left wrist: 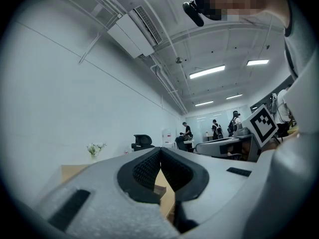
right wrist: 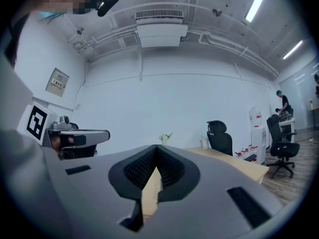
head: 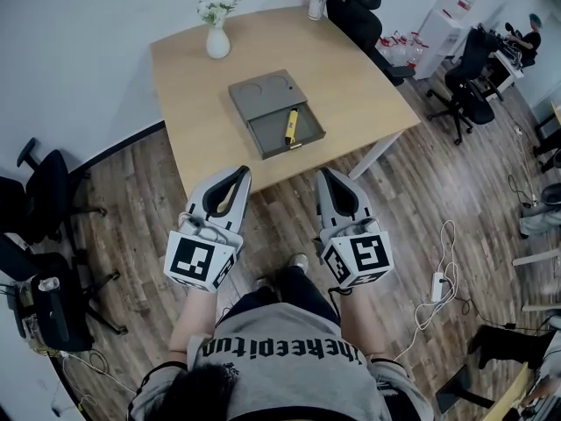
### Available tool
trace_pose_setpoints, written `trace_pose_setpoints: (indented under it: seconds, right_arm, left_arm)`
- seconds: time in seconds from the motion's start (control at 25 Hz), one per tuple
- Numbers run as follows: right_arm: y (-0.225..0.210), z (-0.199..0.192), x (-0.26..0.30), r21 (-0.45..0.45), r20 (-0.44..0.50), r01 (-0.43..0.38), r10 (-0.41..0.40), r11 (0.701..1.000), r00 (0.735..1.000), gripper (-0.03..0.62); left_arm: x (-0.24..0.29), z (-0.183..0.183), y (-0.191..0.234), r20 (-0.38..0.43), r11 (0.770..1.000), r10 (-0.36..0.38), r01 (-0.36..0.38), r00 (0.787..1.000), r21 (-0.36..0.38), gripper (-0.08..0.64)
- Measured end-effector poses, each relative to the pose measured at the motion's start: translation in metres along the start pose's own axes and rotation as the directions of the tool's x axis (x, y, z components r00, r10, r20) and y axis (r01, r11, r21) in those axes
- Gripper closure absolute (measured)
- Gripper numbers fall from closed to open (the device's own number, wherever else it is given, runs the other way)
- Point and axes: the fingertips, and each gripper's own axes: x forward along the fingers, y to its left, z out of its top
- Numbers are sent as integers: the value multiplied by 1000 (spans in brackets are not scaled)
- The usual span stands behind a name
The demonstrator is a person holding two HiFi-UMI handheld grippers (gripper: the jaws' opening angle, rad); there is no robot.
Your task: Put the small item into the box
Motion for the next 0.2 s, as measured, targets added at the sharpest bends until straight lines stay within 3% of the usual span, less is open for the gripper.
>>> trace_pose_setpoints:
  seconds: [0.2]
  right_arm:
    - [7,2,-2,-3,7,-2,2,1000,1000,586]
  left_arm:
    - [-7,3,3,7,1000,7,-7,1000,-1,544]
